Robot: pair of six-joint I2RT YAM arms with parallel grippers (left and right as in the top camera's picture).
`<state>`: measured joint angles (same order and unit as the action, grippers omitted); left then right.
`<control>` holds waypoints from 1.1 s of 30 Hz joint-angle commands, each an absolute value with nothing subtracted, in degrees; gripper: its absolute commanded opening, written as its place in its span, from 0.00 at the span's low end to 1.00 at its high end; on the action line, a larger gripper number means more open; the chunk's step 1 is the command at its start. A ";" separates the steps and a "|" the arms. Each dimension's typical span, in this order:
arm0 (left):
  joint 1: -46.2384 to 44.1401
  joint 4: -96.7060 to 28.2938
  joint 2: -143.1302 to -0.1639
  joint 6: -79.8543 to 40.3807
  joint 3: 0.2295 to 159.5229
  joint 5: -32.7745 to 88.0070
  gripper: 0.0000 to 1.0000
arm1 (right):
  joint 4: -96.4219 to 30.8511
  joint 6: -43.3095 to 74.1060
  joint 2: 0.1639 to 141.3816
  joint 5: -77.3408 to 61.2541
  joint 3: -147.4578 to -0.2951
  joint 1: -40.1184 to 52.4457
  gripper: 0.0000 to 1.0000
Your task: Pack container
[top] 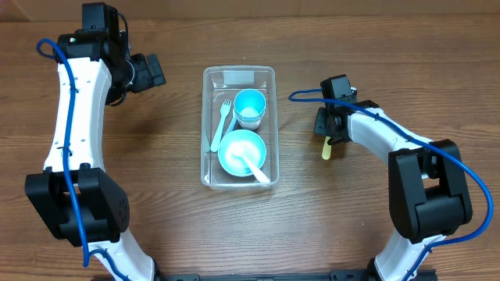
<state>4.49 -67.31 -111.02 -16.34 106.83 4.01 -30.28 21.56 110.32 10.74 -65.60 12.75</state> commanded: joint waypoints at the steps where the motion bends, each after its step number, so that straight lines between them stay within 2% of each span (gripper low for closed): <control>1: 4.49 -67.13 -111.63 -15.42 108.12 4.03 1.00 | -31.88 19.57 112.31 10.52 -63.90 12.56 0.25; 6: 4.49 -67.13 -111.63 -15.42 108.12 4.03 1.00 | -32.01 19.46 111.87 10.96 -63.92 12.56 0.24; 13: 4.49 -67.13 -111.63 -15.42 108.12 4.03 1.00 | -32.01 19.49 109.47 10.94 -63.92 12.56 0.12; 24: 4.49 -67.13 -111.66 -15.42 108.12 4.03 1.00 | -34.89 19.46 105.30 10.92 -66.54 12.62 0.12; 33: 4.49 -67.13 -111.63 -15.42 108.12 4.03 1.00 | -38.72 19.51 96.62 10.68 -67.66 14.70 0.12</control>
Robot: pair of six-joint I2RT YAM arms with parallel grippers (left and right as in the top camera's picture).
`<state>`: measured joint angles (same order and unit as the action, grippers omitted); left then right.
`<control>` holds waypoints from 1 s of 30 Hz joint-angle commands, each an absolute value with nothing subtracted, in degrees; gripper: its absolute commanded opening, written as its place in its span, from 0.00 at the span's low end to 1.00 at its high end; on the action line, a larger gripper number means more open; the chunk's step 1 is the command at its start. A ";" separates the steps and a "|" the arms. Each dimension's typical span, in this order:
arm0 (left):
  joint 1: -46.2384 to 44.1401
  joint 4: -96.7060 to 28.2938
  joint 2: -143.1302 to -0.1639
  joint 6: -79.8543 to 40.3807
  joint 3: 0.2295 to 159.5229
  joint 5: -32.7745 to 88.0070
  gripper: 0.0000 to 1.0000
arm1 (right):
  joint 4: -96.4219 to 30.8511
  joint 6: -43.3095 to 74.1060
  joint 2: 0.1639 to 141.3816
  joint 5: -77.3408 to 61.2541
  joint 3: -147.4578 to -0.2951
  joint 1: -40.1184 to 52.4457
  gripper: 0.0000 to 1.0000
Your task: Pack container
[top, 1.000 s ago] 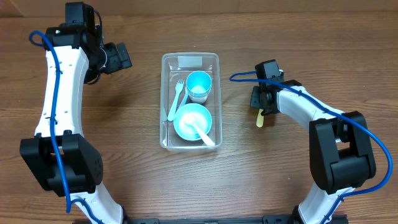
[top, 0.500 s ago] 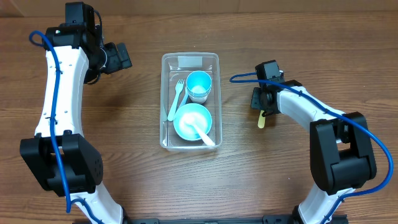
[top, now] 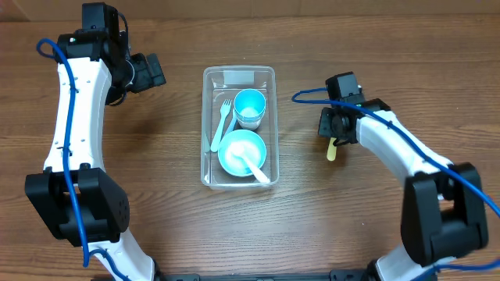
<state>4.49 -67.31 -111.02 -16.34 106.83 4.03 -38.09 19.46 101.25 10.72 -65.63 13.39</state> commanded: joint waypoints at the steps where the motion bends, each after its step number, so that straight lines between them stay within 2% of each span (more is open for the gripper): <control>1: 4.49 -67.13 -111.63 -15.42 108.12 4.03 1.00 | -39.24 19.51 95.48 10.70 -67.66 15.25 0.12; 18: 4.49 -67.13 -111.63 -15.42 108.12 4.03 1.00 | -44.64 28.80 84.20 5.80 -67.66 28.62 0.12; 30: 4.49 -67.13 -111.63 -15.42 108.12 4.03 1.00 | -37.67 34.61 84.23 3.05 -67.70 38.89 0.12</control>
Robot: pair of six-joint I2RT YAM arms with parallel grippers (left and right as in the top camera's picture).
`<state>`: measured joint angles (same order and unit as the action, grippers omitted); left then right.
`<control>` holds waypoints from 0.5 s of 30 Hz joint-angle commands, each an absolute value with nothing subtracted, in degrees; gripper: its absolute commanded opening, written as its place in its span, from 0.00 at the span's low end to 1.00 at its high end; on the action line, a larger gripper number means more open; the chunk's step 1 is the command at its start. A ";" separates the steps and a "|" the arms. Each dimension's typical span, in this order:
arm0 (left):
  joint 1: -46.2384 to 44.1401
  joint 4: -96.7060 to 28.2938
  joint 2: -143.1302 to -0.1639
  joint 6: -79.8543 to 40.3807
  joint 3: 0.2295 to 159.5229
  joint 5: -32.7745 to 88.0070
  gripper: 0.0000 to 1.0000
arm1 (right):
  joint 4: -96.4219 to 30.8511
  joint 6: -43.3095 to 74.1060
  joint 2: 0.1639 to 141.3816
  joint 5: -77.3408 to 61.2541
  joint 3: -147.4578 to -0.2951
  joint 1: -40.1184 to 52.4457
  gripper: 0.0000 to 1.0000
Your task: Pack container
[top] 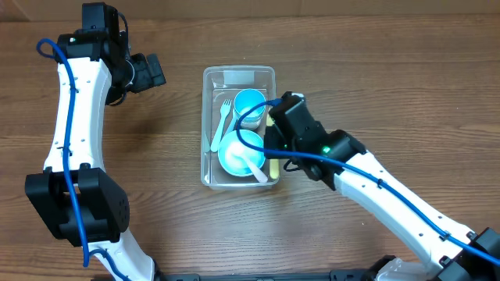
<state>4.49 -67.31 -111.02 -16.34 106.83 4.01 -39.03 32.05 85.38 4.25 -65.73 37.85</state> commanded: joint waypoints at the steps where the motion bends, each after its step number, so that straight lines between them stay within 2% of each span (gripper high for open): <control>1: 4.49 -67.13 -111.63 -15.42 108.12 4.03 1.00 | -37.04 35.09 84.23 2.61 -67.70 39.07 0.12; 15: 4.47 -67.13 -111.63 -15.42 108.12 4.03 1.00 | -24.75 37.54 85.97 -1.17 -67.70 42.02 0.11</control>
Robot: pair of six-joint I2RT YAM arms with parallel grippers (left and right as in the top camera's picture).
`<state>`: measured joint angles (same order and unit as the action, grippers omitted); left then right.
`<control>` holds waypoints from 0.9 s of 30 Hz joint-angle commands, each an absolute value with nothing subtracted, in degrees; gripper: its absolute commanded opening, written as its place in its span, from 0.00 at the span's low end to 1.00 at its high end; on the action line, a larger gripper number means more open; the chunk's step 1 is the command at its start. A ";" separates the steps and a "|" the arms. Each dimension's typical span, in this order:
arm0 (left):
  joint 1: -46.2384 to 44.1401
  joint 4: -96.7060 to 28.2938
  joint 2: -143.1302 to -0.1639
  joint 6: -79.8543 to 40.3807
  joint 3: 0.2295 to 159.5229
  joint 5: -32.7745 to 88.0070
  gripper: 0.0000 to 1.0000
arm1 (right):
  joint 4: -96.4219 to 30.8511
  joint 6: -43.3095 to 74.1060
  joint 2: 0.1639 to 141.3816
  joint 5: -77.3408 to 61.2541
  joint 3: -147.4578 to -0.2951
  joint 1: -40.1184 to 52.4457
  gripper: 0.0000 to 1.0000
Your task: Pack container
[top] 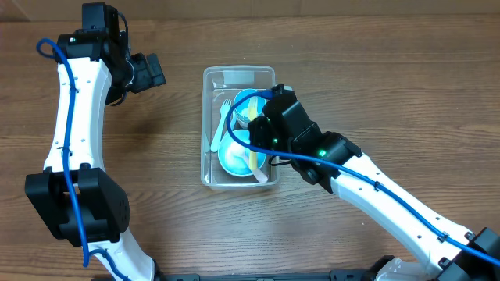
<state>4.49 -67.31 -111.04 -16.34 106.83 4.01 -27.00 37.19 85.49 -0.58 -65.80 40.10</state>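
Observation:
A clear plastic container (238, 72) stands at the table's middle. Inside it are a blue cup (247, 102) at the far end, a blue bowl (233, 154) with a white spoon (262, 175) at the near end, and a pale fork (221, 122) along the left wall. My right gripper (255, 139) hangs over the container's right half, shut on a yellow utensil (255, 158) that points down over the bowl. Its fingertips are hidden under the wrist. My left gripper (151, 72) sits far left of the container, shut and holding nothing.
The right arm (367, 191) stretches diagonally from the near right corner to the container. The left arm (74, 117) runs along the left side. Wooden tabletop (351, 86) surrounds the container.
My right gripper has shifted a little left and further in, from the container's right wall to over the cup and bowl, with the yellow utensil still in it. The left arm has not moved.
My right gripper was on the table right of the container, at a yellow utensil. Then it held the utensil slightly lifted there. Later it was at the container's right edge with the utensil, and now it holds it inside, above the bowl.

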 commanded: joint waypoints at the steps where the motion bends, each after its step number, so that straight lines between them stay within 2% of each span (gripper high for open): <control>1: 4.49 -67.13 -111.63 -15.42 108.12 4.03 1.00 | -23.46 37.54 86.32 -1.17 -67.70 42.63 0.11; 16: 4.49 -67.13 -111.63 -15.42 108.12 4.03 1.00 | -9.80 37.98 97.69 -0.16 -67.70 46.57 0.11; 24: 4.49 -67.13 -111.63 -15.42 108.12 4.03 1.00 | -7.01 37.98 101.08 -0.14 -67.70 46.92 0.12; 26: 4.49 -67.13 -111.63 -15.42 108.12 4.03 1.00 | -6.72 37.95 101.06 -0.16 -67.90 46.92 0.24; 27: 4.49 -67.13 -111.63 -15.42 108.12 4.03 1.00 | -6.72 37.87 101.06 -0.36 -68.10 46.92 0.36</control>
<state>4.49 -67.31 -111.04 -16.34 106.83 4.01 -7.42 37.47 100.90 -0.62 -65.91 46.61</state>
